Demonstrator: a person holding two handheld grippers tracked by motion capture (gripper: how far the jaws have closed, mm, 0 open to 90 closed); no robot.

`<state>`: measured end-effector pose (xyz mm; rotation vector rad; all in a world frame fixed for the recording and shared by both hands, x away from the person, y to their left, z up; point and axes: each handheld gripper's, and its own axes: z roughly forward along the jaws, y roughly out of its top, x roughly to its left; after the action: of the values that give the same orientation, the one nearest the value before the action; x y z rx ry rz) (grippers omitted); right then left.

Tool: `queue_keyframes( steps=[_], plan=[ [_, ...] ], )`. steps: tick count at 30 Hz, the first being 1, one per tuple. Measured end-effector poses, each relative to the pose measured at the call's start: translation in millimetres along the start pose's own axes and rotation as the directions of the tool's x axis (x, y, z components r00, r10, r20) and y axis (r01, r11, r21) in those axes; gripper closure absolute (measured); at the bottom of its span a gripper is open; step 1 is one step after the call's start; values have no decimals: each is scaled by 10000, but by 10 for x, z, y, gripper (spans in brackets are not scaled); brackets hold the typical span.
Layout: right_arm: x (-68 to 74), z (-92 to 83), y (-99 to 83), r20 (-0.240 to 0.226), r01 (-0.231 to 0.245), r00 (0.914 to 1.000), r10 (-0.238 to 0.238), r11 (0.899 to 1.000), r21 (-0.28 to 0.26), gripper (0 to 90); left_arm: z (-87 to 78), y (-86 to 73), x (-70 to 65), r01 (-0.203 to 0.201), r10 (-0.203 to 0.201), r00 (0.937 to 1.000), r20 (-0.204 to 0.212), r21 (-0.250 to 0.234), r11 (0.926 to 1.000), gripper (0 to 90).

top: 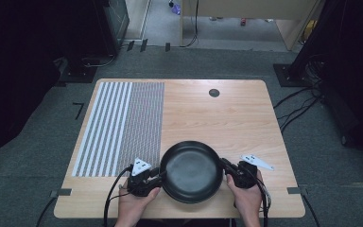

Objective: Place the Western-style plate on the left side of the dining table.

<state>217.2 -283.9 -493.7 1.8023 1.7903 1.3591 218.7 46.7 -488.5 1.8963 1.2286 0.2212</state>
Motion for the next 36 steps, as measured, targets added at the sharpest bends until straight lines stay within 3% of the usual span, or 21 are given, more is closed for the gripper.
queue_keyframes(
  steps=[20, 28, 32, 36],
  plan=[
    [-7, 55, -10, -392, -338, 9987, 336, 9994, -49, 863, -11, 18, 66, 590, -593, 9975, 377, 87, 9982, 638],
    [29, 103, -40, -1014, -466, 9936, 492, 9985, 275, 860, -115, 72, 139, 500, -500, 9987, 18, -152, 9986, 644],
    [60, 123, -58, -1125, -388, 9928, 418, 9988, 288, 859, -151, 94, 193, 553, -551, 9983, 173, -135, 9984, 670],
    [34, 141, -70, -1294, -750, 9885, 782, 9967, 297, 851, -160, 93, 208, 518, -515, 9985, 208, -169, 9985, 679]
  ],
)
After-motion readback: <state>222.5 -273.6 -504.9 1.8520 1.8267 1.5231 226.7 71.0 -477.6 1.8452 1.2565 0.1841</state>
